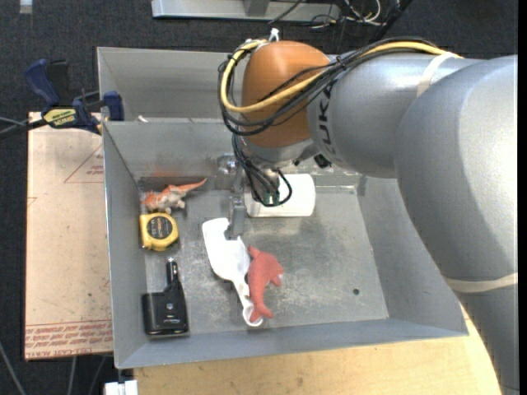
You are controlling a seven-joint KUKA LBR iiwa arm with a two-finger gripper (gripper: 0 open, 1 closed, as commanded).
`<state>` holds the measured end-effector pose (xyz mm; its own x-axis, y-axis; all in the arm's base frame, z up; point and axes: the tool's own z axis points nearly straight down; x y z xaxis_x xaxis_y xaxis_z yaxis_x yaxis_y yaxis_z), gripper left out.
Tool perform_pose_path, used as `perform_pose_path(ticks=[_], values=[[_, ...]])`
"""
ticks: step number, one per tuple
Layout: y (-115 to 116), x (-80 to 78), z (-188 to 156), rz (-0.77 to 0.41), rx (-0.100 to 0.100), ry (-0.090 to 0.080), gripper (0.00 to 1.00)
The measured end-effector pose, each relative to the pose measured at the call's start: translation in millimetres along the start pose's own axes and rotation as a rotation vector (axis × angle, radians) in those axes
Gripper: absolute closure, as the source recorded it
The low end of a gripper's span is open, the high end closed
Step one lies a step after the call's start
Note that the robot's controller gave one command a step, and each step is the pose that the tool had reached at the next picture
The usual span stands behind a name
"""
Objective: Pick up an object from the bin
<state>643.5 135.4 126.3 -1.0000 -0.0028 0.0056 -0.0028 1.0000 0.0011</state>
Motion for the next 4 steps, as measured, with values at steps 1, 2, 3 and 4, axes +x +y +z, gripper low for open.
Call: perform_pose_path(ticks=[1,2,3,4], values=[[0,-1.5,-5,0.002,-0.001,-0.007,0.0],[-13,13.6,17,-0.037,-0.002,-0.008,0.0],[-28,25.0,38,-0.177,-0.001,-0.005,0.0],[-42,65.8,56,-0.523,-0.002,-0.013,1.0]])
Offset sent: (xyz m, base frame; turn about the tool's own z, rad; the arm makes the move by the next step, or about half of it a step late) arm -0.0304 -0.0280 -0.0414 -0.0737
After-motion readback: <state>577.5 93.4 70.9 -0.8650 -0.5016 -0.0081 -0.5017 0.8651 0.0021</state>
